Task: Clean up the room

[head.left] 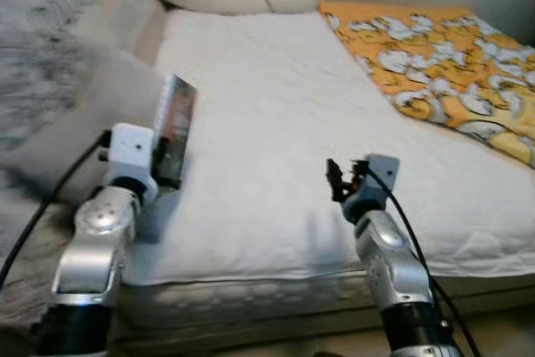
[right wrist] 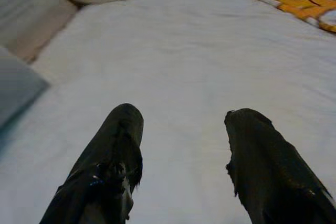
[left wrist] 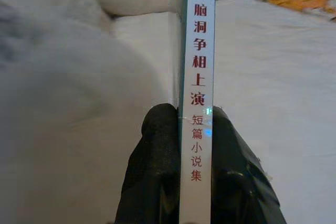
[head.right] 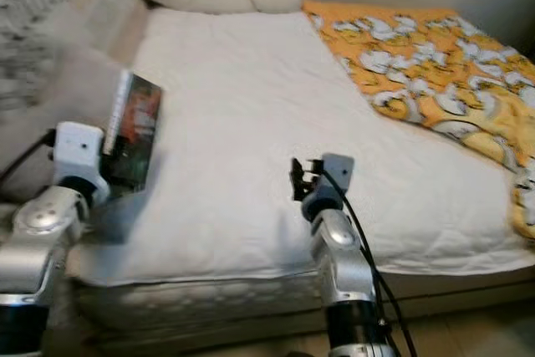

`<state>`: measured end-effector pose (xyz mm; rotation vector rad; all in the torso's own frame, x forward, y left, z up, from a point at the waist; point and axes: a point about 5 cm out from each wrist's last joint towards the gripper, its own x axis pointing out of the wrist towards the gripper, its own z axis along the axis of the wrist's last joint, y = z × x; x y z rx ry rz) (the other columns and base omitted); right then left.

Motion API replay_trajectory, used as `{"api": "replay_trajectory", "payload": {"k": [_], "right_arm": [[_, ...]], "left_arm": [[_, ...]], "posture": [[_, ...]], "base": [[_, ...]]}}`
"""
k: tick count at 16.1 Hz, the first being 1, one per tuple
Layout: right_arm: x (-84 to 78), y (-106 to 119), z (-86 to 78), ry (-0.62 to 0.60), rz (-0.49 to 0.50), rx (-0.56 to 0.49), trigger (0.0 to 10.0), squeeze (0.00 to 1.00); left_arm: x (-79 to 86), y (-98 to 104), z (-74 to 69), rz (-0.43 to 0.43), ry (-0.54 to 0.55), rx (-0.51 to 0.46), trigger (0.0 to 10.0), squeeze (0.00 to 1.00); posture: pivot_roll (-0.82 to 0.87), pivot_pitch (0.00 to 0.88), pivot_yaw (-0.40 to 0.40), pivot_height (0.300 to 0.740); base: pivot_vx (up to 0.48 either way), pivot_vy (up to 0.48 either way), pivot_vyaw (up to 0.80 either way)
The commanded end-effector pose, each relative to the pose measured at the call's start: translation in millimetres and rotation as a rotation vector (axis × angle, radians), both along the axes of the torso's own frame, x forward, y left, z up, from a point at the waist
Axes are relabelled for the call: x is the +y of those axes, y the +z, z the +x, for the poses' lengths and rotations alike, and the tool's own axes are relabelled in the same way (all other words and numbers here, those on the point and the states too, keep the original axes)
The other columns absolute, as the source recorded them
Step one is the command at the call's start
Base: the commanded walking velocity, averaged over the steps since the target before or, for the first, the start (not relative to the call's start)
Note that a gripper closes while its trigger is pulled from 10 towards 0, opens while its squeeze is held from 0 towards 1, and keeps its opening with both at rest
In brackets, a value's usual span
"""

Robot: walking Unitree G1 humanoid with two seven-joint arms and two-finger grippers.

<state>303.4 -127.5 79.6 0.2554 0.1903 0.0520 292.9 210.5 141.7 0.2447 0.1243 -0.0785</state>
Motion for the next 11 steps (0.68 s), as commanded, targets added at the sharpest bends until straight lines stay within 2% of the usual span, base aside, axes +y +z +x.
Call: {"api": "replay_trajectory", "payload": {"k": [1,3,6,11], "right_arm": [[-13.9,-1.2,-0.8,-0.043,-0.007,0.002,10.0,0.00],[-14.1,-1.3,-0.6,-0.042,-0.007,0.000,10.0,0.00],[-14.8,-2.2,-1.0,-0.039,-0.008,0.000,10.0,0.00],[-15.3,-0.7,0.5,-0.027,-0.010,-0.009,10.0,0.00]], "left_arm": [[-14.8,11.2,3.0,0.019,-0.056,-0.060,10.0,0.00],[-16.3,10.8,3.5,0.006,-0.049,-0.063,10.0,0.00],[-18.4,12.3,4.0,-0.038,-0.052,-0.073,10.0,0.00],[-20.8,13.3,6.0,-0.045,-0.037,-0.093,10.0,0.00]], "posture": [[0.00,0.000,-0.039,0.740],[0.00,0.000,-0.040,0.740],[0.01,0.000,-0.043,0.740],[0.01,0.000,-0.042,0.740]], "base": [[0.000,-0.368,0.00],[0.000,-0.480,0.00],[0.000,0.000,0.00],[0.000,0.000,0.00]]}}
